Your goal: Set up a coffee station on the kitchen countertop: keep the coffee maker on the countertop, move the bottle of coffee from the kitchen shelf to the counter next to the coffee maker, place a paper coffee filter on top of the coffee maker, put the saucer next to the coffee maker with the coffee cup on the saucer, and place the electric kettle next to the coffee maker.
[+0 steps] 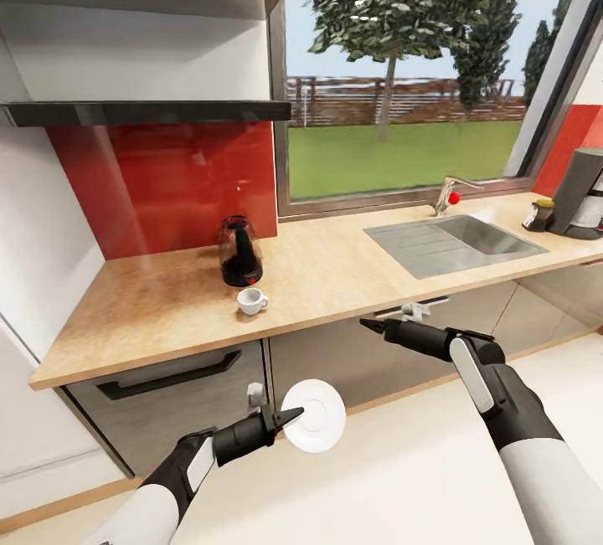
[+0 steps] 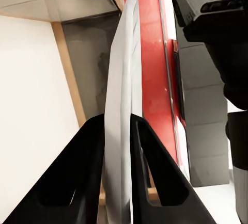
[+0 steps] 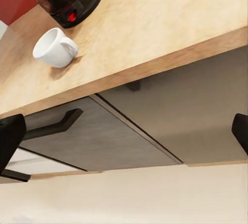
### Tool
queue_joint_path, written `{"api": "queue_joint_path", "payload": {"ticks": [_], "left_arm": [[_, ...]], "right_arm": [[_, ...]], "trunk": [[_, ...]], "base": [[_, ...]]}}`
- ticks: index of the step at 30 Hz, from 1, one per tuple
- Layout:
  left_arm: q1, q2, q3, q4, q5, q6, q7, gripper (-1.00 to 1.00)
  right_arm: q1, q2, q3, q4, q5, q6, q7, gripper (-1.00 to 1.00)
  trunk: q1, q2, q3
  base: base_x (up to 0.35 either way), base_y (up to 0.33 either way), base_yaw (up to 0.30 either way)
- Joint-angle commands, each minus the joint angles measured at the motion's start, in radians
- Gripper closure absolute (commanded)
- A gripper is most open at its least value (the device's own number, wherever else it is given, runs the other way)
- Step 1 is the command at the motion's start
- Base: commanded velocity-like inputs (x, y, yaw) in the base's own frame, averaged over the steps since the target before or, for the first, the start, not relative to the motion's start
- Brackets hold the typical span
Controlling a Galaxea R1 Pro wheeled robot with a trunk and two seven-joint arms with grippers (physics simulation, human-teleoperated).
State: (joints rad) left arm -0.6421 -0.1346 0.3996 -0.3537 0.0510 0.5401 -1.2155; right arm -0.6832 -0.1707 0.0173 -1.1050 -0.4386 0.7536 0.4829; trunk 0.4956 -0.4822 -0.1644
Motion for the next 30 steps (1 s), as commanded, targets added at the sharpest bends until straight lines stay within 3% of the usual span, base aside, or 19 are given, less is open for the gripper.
{"api": "queue_joint_path", "payload": {"ticks": [1, 5, 7, 8, 14, 17, 18, 21, 24, 25, 26, 28, 30], "left_arm": [[-0.001, 0.000, 0.002, -0.001, 0.002, 0.007, 0.000, 1.00], [-0.001, 0.005, 0.002, -0.001, 0.005, 0.008, 0.000, 1.00], [-0.001, 0.014, 0.002, -0.001, 0.006, 0.008, -0.002, 1.00], [-0.001, 0.018, 0.002, -0.001, 0.007, 0.008, -0.001, 1.00], [-0.001, 0.025, 0.002, 0.000, 0.011, 0.008, 0.000, 1.00], [-0.001, 0.026, 0.002, -0.001, 0.012, 0.008, -0.001, 1.00], [-0.001, 0.026, 0.002, -0.001, 0.012, 0.008, -0.001, 1.00], [-0.001, 0.026, 0.002, -0.001, 0.012, 0.008, -0.001, 1.00], [-0.001, 0.027, 0.002, -0.001, 0.012, 0.007, -0.001, 1.00], [-0.001, 0.027, 0.002, -0.001, 0.012, 0.007, -0.001, 1.00], [-0.001, 0.026, 0.002, -0.001, 0.012, 0.007, 0.000, 1.00], [-0.001, 0.026, 0.002, -0.001, 0.012, 0.006, 0.001, 1.00], [-0.001, 0.026, 0.003, -0.001, 0.012, 0.006, 0.003, 1.00]], "right_arm": [[-0.001, -0.001, 0.001, 0.000, -0.002, 0.004, 0.000, -1.00], [0.000, -0.004, 0.000, 0.044, 0.002, -0.002, 0.000, -1.00], [0.000, -0.024, -0.003, 0.102, 0.003, -0.027, 0.000, -1.00], [0.000, -0.043, -0.003, 0.132, 0.003, -0.051, 0.001, -1.00], [0.001, -0.219, -0.007, 0.443, 0.004, -0.261, 0.003, -1.00], [0.000, -0.273, -0.004, 0.661, 0.006, -0.408, 0.002, -1.00], [0.000, -0.279, -0.003, 0.724, 0.007, -0.458, 0.002, -1.00], [0.001, -0.282, 0.009, 0.916, 0.035, -0.600, -0.003, -1.00], [0.005, -0.264, 0.030, 1.039, 0.106, -0.726, -0.059, -1.00], [0.016, -0.254, 0.034, 1.054, 0.125, -0.753, -0.106, -1.00], [0.038, -0.237, 0.036, 1.067, 0.142, -0.778, -0.198, -1.00], [0.065, -0.206, 0.038, 1.075, 0.153, -0.793, -0.330, -1.00], [0.092, -0.162, 0.039, 1.078, 0.158, -0.799, -0.420, -1.00]], "trunk": [[0.000, -0.002, -0.002], [0.000, -0.002, -0.002], [0.000, -0.002, -0.002], [0.000, -0.002, -0.002], [0.000, -0.002, -0.002], [0.000, -0.002, -0.002], [0.000, -0.002, -0.002], [0.000, -0.002, -0.002], [0.000, -0.002, -0.002], [0.000, -0.002, -0.002], [0.000, -0.002, -0.002], [0.000, -0.002, -0.002], [0.000, -0.002, -0.002]], "base": [[0.000, 0.000, 0.000], [0.000, 0.000, 0.000], [0.000, 0.000, 0.000], [0.000, 0.000, 0.000], [0.000, 0.000, 0.000], [0.000, 0.000, 0.000], [0.000, 0.000, 0.000], [0.000, 0.000, 0.000], [0.000, 0.000, 0.000], [0.000, 0.000, 0.000], [0.000, 0.000, 0.000], [0.000, 0.000, 0.000], [0.000, 0.000, 0.000]]}}
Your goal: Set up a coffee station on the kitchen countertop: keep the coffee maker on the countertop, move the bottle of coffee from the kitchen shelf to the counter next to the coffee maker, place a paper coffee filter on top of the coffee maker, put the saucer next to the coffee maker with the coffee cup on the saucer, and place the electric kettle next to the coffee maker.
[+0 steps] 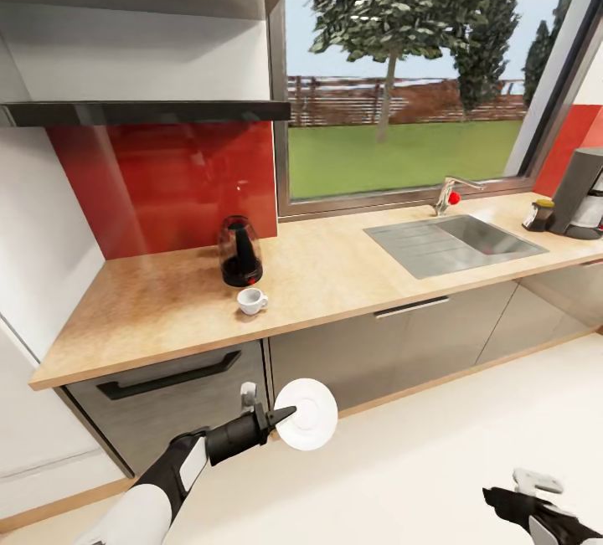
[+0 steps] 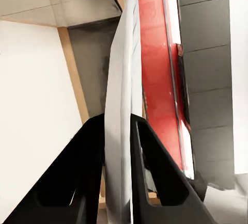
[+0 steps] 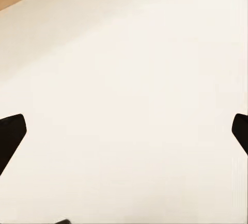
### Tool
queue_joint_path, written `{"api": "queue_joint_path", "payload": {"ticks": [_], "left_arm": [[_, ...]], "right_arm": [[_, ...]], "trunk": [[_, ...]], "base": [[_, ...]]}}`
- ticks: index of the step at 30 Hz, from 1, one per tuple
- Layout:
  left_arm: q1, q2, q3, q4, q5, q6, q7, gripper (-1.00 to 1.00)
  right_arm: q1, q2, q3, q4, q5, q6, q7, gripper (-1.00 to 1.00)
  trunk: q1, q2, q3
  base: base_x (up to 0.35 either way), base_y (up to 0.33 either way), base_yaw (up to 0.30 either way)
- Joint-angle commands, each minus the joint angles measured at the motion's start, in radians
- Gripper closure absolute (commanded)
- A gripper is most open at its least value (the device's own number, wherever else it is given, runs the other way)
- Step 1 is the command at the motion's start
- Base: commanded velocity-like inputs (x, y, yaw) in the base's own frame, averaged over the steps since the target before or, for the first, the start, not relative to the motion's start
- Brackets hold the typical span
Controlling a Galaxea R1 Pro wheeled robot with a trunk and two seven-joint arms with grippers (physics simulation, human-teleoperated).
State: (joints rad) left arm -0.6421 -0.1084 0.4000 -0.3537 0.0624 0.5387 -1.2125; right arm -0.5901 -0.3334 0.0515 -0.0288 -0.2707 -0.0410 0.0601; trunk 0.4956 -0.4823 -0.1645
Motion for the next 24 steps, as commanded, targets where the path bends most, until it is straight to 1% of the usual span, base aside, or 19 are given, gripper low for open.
{"api": "queue_joint_path", "payload": {"ticks": [1, 2, 3, 4, 5, 6, 8, 10, 13, 17, 24], "left_arm": [[-0.001, -0.001, 0.003, -0.001, 0.001, 0.007, 0.002, 1.00], [-0.001, -0.003, 0.005, -0.001, 0.001, 0.007, 0.005, 1.00], [-0.001, -0.005, 0.023, -0.001, 0.005, 0.007, 0.016, 1.00], [-0.001, -0.007, 0.045, -0.001, 0.016, 0.006, 0.030, 1.00], [-0.003, -0.012, 0.082, -0.001, 0.038, 0.006, 0.069, 1.00], [-0.006, -0.015, 0.099, -0.001, 0.053, 0.006, 0.100, 1.00], [-0.011, -0.032, 0.116, -0.001, 0.085, 0.005, 0.161, 1.00], [-0.014, -0.053, 0.123, -0.001, 0.114, 0.003, 0.210, 1.00], [-0.016, -0.066, 0.128, 0.002, 0.141, -0.019, 0.260, 1.00], [-0.009, -0.065, 0.129, 0.005, 0.147, -0.036, 0.276, 1.00], [-0.001, -0.060, 0.132, 0.013, 0.147, -0.038, 0.278, 1.00]], "right_arm": [[0.010, 0.027, 0.005, 0.002, -0.009, -0.006, -0.021, -1.00], [0.019, 0.064, 0.005, 0.002, -0.009, -0.008, -0.044, -1.00], [0.026, 0.096, 0.004, 0.003, -0.008, -0.008, -0.058, -1.00], [0.027, 0.106, 0.004, 0.003, -0.008, -0.007, -0.060, -1.00], [0.029, 0.112, 0.004, 0.003, -0.008, -0.006, -0.062, -1.00], [0.030, 0.112, 0.003, 0.003, -0.009, -0.006, -0.062, -1.00], [0.031, 0.111, 0.003, 0.003, -0.010, -0.005, -0.063, -1.00], [0.031, 0.110, 0.002, 0.003, -0.011, -0.005, -0.063, -1.00], [0.032, 0.108, 0.002, 0.003, -0.011, -0.005, -0.062, -1.00], [0.033, 0.108, 0.002, 0.003, -0.011, -0.004, -0.062, -1.00], [0.044, 0.105, 0.004, 0.004, -0.006, -0.004, -0.062, -1.00]], "trunk": [[0.000, -0.002, -0.002], [0.000, -0.002, -0.002], [0.000, -0.002, -0.002], [0.000, -0.002, -0.002], [0.000, -0.002, -0.002], [0.000, -0.002, -0.002], [0.000, -0.002, -0.002], [0.000, -0.002, -0.002], [0.000, -0.002, -0.002], [0.000, -0.002, -0.003], [0.000, -0.002, -0.004]], "base": [[0.000, 0.000, 0.000], [0.000, 0.000, 0.000], [0.000, 0.000, 0.000], [0.000, 0.000, -0.008], [0.000, 0.000, -0.097], [0.000, 0.000, -0.157], [0.000, 0.000, -0.211], [0.000, 0.000, -0.247], [0.000, 0.000, -0.265], [0.000, 0.000, -0.272], [0.000, 0.000, -0.276]]}}
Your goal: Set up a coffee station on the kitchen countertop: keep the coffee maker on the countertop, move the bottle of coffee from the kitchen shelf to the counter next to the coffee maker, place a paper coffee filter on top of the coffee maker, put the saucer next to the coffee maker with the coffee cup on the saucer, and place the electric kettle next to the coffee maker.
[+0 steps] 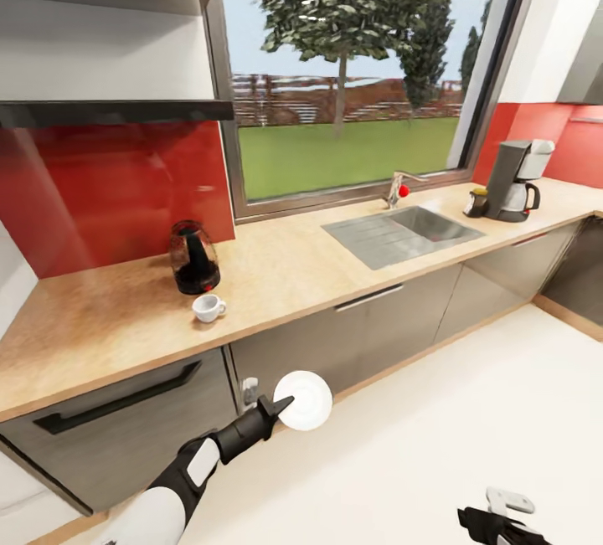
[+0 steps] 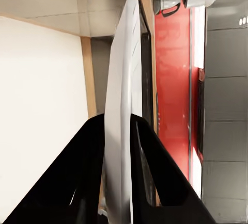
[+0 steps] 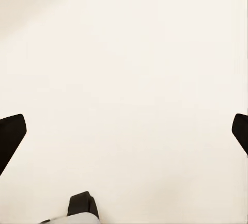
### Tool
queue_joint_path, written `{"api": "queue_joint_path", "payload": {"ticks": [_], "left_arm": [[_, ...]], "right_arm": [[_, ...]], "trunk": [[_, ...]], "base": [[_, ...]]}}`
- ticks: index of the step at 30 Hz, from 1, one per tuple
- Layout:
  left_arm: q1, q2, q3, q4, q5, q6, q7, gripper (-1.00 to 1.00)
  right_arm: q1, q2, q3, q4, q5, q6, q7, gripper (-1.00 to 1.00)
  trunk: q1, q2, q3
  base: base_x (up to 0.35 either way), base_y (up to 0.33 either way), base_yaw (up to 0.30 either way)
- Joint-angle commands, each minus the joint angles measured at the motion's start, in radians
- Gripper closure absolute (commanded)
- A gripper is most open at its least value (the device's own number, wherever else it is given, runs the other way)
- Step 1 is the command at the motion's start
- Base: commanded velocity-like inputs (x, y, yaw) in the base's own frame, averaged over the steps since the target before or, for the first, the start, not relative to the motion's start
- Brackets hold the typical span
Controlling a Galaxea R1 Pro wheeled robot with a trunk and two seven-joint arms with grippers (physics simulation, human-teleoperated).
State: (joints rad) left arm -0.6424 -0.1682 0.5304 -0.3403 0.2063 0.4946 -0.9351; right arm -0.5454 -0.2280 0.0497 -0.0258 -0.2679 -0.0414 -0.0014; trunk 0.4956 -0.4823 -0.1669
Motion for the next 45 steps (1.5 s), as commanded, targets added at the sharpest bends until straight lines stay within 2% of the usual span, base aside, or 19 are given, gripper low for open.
{"api": "queue_joint_path", "payload": {"ticks": [1, 45], "left_arm": [[0.000, -0.001, 0.002, 0.000, 0.003, 0.006, 0.001, 1.00], [0.000, -0.002, 0.000, 0.001, 0.002, 0.005, 0.001, 1.00]], "right_arm": [[0.000, -0.002, 0.005, 0.001, -0.008, -0.003, 0.000, -1.00], [0.015, -0.007, 0.006, 0.001, -0.010, -0.003, -0.002, -1.00]], "trunk": [[0.000, -0.002, -0.002], [0.000, -0.002, -0.002]], "base": [[0.000, 0.000, -0.280], [0.000, 0.000, -0.283]]}}
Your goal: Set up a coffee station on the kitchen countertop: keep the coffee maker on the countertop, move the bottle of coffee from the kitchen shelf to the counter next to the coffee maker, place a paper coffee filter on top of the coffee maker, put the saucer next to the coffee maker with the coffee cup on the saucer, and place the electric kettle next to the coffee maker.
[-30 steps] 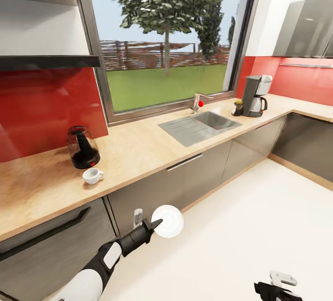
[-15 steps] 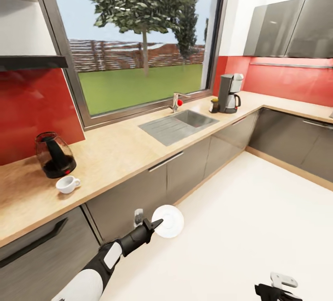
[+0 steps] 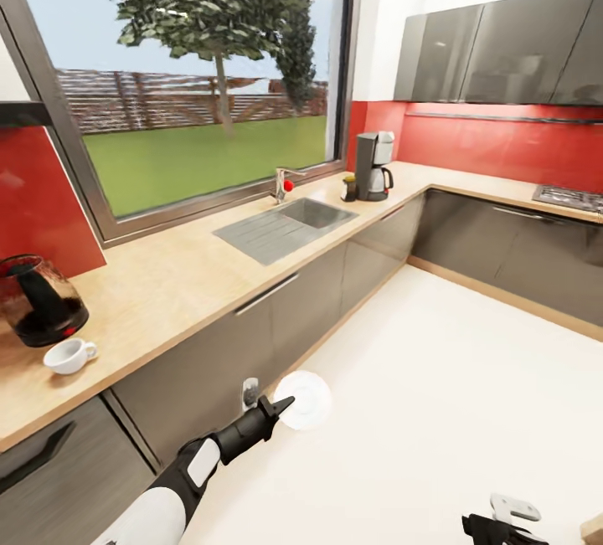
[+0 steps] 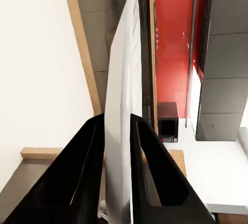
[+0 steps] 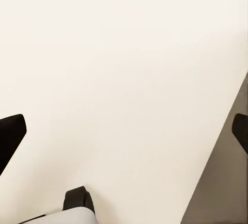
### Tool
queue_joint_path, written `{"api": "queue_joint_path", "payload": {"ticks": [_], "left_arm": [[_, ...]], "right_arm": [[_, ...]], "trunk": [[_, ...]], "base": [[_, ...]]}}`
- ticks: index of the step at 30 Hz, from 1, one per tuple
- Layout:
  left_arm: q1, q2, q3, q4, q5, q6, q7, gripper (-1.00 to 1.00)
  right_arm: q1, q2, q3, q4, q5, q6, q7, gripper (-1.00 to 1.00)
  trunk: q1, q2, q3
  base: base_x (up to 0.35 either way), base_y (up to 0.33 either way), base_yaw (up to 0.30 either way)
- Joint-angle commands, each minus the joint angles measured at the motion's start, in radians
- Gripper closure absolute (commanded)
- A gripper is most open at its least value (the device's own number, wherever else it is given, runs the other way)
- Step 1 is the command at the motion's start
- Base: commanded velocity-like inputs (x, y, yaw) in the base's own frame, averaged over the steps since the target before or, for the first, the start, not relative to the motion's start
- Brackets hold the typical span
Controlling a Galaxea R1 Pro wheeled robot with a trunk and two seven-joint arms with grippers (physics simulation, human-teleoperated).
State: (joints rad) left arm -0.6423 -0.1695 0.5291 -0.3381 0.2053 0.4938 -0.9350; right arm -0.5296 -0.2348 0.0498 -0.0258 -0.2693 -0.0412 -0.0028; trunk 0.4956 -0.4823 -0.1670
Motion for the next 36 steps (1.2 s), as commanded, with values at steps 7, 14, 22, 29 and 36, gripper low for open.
{"api": "queue_joint_path", "payload": {"ticks": [7, 14, 22, 29, 36], "left_arm": [[0.000, 0.000, 0.003, -0.001, 0.003, 0.007, 0.001, 1.00], [0.000, 0.000, 0.003, -0.001, 0.003, 0.007, 0.001, 1.00], [0.000, -0.002, 0.003, -0.001, 0.003, 0.006, 0.001, 1.00], [0.000, -0.004, 0.002, 0.000, 0.003, 0.005, 0.002, 1.00], [0.000, -0.004, 0.002, -0.001, 0.003, 0.005, 0.002, 1.00]], "right_arm": [[-0.001, 0.000, 0.005, 0.001, -0.008, -0.003, 0.000, -1.00], [-0.001, 0.000, 0.005, 0.001, -0.008, -0.003, 0.000, -1.00], [-0.001, 0.003, 0.007, 0.001, -0.007, -0.004, -0.003, -1.00], [0.002, 0.008, 0.007, 0.001, -0.005, -0.004, -0.002, -1.00], [0.006, 0.009, 0.007, 0.001, -0.007, -0.006, -0.001, -1.00]], "trunk": [[0.000, -0.002, -0.002], [0.000, -0.002, -0.002], [0.000, -0.002, -0.002], [0.000, -0.002, -0.002], [0.000, -0.002, -0.002]], "base": [[0.016, 0.000, -0.284], [0.285, 0.000, -0.283], [0.335, 0.000, -0.138], [0.316, -0.071, -0.003], [0.283, -0.160, 0.000]]}}
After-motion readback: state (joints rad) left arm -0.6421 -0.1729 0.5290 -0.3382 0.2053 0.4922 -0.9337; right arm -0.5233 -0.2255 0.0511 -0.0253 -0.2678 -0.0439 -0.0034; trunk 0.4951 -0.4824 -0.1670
